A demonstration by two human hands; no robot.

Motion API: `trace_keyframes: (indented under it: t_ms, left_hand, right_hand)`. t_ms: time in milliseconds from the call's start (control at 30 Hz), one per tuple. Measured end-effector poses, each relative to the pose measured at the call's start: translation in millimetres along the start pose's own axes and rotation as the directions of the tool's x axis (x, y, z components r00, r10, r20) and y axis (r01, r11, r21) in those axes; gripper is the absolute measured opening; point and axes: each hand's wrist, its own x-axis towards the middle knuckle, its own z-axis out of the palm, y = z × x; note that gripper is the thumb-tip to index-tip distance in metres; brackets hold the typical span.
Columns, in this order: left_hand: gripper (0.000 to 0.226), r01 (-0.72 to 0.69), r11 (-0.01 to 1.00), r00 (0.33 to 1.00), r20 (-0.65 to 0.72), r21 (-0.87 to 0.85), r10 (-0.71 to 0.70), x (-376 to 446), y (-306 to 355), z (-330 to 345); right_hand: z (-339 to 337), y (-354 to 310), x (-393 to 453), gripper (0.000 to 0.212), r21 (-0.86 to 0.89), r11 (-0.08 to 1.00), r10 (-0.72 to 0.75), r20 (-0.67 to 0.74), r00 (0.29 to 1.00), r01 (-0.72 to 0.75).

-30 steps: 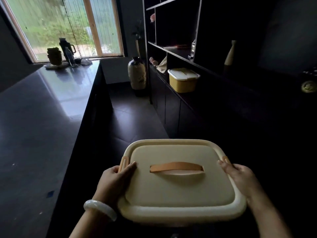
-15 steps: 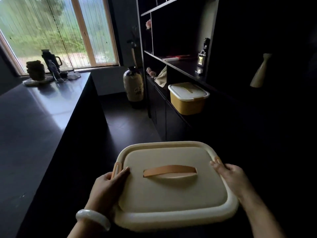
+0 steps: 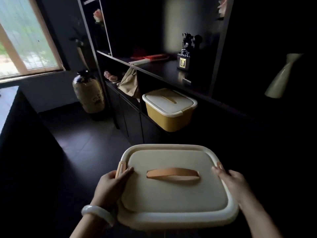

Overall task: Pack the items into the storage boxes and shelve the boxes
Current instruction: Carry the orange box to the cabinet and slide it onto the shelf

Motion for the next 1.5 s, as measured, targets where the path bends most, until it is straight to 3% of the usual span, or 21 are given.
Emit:
trace_keyframes:
  t_ms: [167, 433, 633, 833, 1167, 1267, 1367, 1500]
  left_hand:
    - [0.05, -0.04, 0.994, 0.989, 0.149, 0.1, 0.025, 98.7, 33.3, 12.4]
    - [0.052, -0.011, 0.989, 0.945, 0.324, 0.148, -0.038, 183.1, 43.4, 100.0]
    - [0.051, -0.054, 0.974, 0.913, 0.406, 0.218, -0.04, 226.3, 59.4, 169.0]
    - [0.045, -0.054, 0.965, 0.869, 0.489, 0.256, -0.081, 261.2, 56.3, 219.1]
    - [0.042, -0.237, 0.896, 0.783, 0.619, 0.375, -0.052, 315.7, 54.7, 274.7]
    - [0.044, -0.189, 0.919, 0.77, 0.633, 0.345, -0.079, 327.8, 56.9, 285.0]
    - [0.031, -0.152, 0.93, 0.744, 0.658, 0.334, -0.115, 332.3, 61.3, 289.4]
    - [0.033, -0.103, 0.968, 0.706, 0.702, 0.229, -0.091, 320.8, 63.0, 270.5]
  right_hand:
    - [32.5, 1.8, 24.2, 0.014, 0.027, 0.998, 0.061, -0.226, 0.972, -0.056]
    - [2.0, 2.7, 80.7, 0.026, 0.006, 0.991, 0.124, -0.451, 0.884, -0.136]
    - [-24.4, 17.8, 127.8, 0.057, 0.089, 0.971, 0.235, -0.531, 0.814, -0.222]
    - [-41.4, 29.9, 155.1, 0.056, 0.066, 0.96, 0.254, -0.607, 0.753, -0.271]
    - [-32.1, 44.7, 160.8, 0.054, 0.08, 0.936, 0.285, -0.742, 0.606, -0.343]
    - [-24.4, 45.5, 163.4, 0.063, 0.135, 0.93, 0.31, -0.788, 0.532, -0.342]
    - [-17.3, 43.3, 165.3, 0.074, 0.189, 0.922, 0.336, -0.824, 0.455, -0.338]
    - [-13.4, 38.5, 165.2, 0.078, 0.197, 0.916, 0.34, -0.843, 0.417, -0.349]
